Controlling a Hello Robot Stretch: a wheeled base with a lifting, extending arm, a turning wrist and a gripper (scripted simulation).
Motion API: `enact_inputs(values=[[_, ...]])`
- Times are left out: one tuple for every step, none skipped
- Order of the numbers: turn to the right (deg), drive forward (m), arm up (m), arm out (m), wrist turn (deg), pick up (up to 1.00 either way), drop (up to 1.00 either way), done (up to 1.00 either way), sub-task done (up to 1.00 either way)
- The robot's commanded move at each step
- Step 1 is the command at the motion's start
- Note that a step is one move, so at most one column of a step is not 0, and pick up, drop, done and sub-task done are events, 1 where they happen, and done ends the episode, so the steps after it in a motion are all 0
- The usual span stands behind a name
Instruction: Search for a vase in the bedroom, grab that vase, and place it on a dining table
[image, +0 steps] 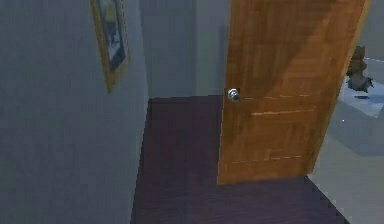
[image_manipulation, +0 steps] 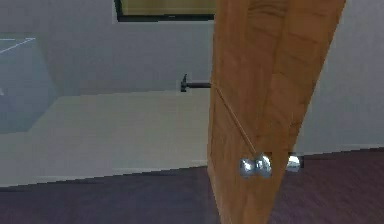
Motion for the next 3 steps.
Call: enact_inputs(values=[[39.0, 0.00, 0.00, 0.00, 0.0, 0.00, 0.00, 0.00, 0.00], [0.0, 0.10, 0.00, 0.00, 0.0, 0.00, 0.00, 0.00, 0.00], [30.0, 0.00, 0.00, 0.00, 0.0, 0.00, 0.00, 0.00, 0.00]])
